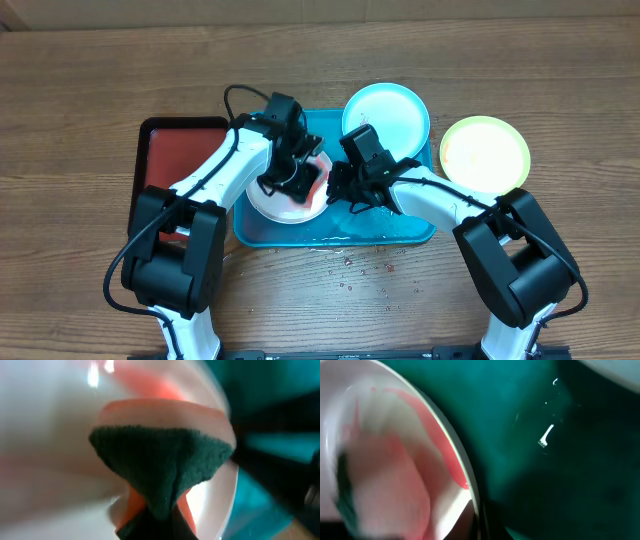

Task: Clean dirty plates on tray and stack at the side
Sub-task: 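Keep scrubbing the white plate with the left gripper's sponge in circles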

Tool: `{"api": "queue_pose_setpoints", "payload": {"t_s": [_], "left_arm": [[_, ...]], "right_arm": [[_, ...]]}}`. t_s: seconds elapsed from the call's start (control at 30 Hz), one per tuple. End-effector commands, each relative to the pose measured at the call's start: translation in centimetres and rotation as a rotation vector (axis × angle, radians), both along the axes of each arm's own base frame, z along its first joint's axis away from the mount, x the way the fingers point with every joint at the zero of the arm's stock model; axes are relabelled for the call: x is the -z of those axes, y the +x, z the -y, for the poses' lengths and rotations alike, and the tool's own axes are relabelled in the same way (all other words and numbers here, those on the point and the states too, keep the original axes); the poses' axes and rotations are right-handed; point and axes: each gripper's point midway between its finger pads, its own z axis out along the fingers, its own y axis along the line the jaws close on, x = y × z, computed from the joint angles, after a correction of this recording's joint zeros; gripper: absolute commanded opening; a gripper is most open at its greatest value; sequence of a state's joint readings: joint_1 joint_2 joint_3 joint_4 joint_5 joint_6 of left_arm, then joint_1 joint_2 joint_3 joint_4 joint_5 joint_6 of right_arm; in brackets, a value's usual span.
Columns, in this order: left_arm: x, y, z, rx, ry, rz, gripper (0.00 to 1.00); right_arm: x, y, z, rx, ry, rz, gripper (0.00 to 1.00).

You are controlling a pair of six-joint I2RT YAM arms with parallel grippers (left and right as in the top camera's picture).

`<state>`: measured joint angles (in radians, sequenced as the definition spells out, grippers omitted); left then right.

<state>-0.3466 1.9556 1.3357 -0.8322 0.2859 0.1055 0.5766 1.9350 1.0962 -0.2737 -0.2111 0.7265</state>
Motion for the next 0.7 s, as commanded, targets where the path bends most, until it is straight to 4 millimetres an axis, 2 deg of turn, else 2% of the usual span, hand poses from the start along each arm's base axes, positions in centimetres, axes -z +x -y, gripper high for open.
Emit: {"api": "queue_pose_setpoints", "payload": {"t_s": [0.0, 0.13, 0.2, 0.27, 0.37, 0.53, 0.6, 0.67], "left_arm": [[0.2, 3.5, -0.6, -0.009, 0.058, 0.144, 0.04], [-0.2, 7.7, -5.1, -0.29, 0.289, 0.316, 0.04], [-0.8, 8.5, -7.6, -0.463, 0.393, 0.371, 0.04], [-1.1, 8.4, -9.1, -0.578, 0.451, 0.387, 0.04], [-0.5, 6.7, -9.6, -0.606, 0.476, 0.32, 0.04], [0.8, 2.0, -9.0, -0.536, 0.48, 0.098, 0.04], [1.1, -0.3, -8.3, -0.46, 0.458, -0.011, 0.04], [1.3, -2.3, -6.7, -0.324, 0.377, -0.115, 0.04]], "right_arm": [[-0.5, 0.5, -0.5, -0.001, 0.018, 0.012, 0.04], [-0.5, 0.5, -0.5, -0.001, 0.018, 0.013, 0.04], [-0.5, 0.5, -0.5, -0.001, 0.018, 0.013, 0.04], [-0.5, 0.5, -0.5, -0.001, 0.018, 0.013, 0.04], [-0.5, 0.5, -0.5, -0.002, 0.018, 0.013, 0.04], [-0.6, 0.6, -0.5, -0.001, 0.018, 0.014, 0.04], [-0.6, 0.6, -0.5, -0.001, 0.019, 0.014, 0.04], [-0.6, 0.6, -0.6, -0.001, 0.021, 0.017, 0.04]]}}
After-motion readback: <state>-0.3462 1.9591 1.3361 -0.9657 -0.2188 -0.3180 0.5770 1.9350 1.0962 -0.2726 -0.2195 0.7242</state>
